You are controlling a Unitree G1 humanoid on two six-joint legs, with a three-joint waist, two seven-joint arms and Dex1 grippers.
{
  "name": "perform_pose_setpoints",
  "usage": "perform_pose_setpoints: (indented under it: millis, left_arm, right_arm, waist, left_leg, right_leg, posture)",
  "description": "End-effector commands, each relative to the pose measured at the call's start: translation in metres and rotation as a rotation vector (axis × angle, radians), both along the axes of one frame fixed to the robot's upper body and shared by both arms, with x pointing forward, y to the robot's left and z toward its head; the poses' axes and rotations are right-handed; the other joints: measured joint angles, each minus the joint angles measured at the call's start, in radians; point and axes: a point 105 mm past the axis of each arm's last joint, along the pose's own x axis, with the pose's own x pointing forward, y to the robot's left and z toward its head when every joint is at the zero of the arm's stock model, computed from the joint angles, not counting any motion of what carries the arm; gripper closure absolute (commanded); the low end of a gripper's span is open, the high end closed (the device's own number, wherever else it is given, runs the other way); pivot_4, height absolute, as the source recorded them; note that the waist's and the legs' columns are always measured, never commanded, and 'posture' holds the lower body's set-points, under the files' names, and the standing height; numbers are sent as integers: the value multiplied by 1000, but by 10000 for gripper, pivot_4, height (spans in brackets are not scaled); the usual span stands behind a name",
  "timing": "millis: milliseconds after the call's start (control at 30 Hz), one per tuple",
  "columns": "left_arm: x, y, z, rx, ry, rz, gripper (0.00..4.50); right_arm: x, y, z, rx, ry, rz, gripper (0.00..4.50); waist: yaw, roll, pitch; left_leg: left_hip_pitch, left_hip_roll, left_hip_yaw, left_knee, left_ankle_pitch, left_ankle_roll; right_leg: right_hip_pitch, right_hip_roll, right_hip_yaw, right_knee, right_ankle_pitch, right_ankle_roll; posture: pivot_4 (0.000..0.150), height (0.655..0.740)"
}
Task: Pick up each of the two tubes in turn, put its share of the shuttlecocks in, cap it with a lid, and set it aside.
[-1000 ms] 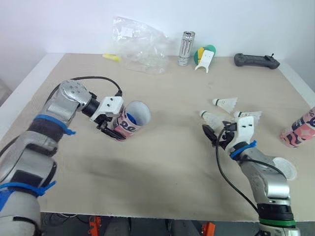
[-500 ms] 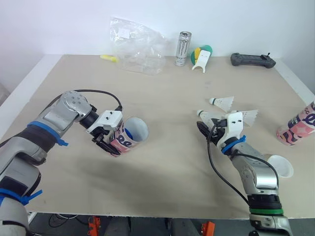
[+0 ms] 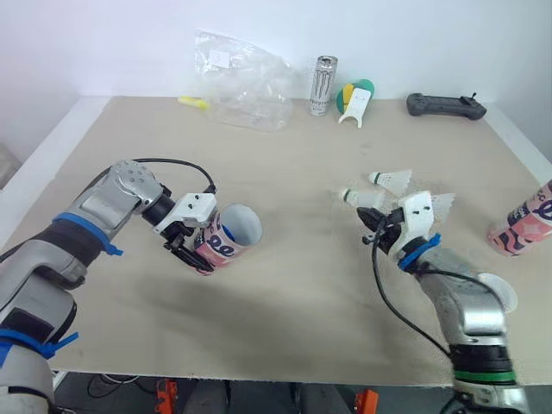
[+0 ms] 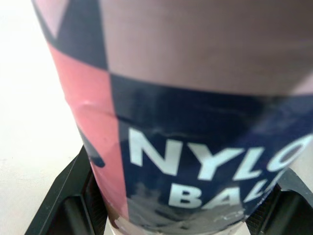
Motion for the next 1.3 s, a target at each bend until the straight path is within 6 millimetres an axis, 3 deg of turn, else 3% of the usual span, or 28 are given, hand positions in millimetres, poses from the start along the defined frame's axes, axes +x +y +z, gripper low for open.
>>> perform_pose_setpoints:
  millis: [33, 200, 433, 567, 700, 800, 867, 933, 1133, 1300]
  left_arm:
    - [-9, -4, -18, 24, 80, -19, 13207]
    - [-7, -1, -20, 47, 84, -13, 13207]
    - [4, -10, -18, 35, 74, 9, 13207]
    - [0, -11, -17, 29, 89, -1, 13207]
    - [0, -6, -20, 45, 87, 6, 13207]
    - [0, -7, -21, 52, 85, -1, 13207]
    - [0, -9, -20, 49, 85, -8, 13207]
    - [0, -11, -19, 47, 85, -15, 13207]
    - [-2, -12, -20, 47, 91, -21, 13207]
    - [-4, -12, -22, 40, 101, -20, 13207]
  right_arm:
    - [-61, 70, 61, -146, -150, 495, 44550]
    - [-95, 106, 84, -287, -198, 793, 44550]
    - [-73, 131, 80, -494, -228, 865, 44550]
    - [-54, 127, 69, -593, -211, 834, 44550]
    - [-58, 129, 68, -615, -211, 877, 44550]
    - [-68, 131, 68, -602, -162, 953, 36244]
    - [-71, 130, 74, -563, -158, 955, 26620]
    - [-81, 123, 85, -468, -138, 982, 17208]
    - [-87, 89, 106, -263, -154, 823, 17208]
    - [-67, -6, 93, -99, -164, 242, 17208]
  waist:
    - [-1, 2, 0]
    - [0, 0, 0]
    - [5, 1, -1]
    - [21, 1, -1]
    - [23, 1, -1]
    - [23, 1, -1]
    - [23, 1, -1]
    - [24, 1, -1]
    - [26, 1, -1]
    - [35, -2, -2]
  left_leg:
    - [0, 0, 0, 0, 0, 0]
    - [2, 2, -1, 0, 0, 0]
    - [1, 1, -1, 2, 0, 1]
    - [0, 1, -1, 3, 1, 2]
    - [-2, 1, -1, 2, 1, 1]
    - [-1, 1, -1, 1, 1, 2]
    - [-1, 1, -2, 1, 1, 2]
    - [-1, 1, -2, 2, 1, 2]
    - [-1, 1, -2, 2, 1, 2]
    - [-2, 1, -4, 2, 0, 2]
  right_leg:
    - [0, 0, 0, 0, -3, 5]
    - [2, 2, -1, 0, -4, 5]
    - [2, 2, 0, 0, -3, 5]
    - [2, 1, 0, 1, -3, 5]
    - [0, 1, 0, 0, -3, 5]
    - [-1, 2, 0, 1, -3, 2]
    - [0, 2, -1, 1, -4, 3]
    - [0, 2, -1, 1, -3, 3]
    - [1, 1, -2, 1, -3, 2]
    - [3, 1, -5, 1, -5, 0]
  posture:
    - [1500, 7400]
    - [1500, 7400]
    - [1500, 7400]
    - [1500, 7400]
    - [1500, 7400]
    - [1500, 7400]
    - [1500, 7400]
    - [1500, 7400]
    - [1500, 7400]
    - [1500, 7400]
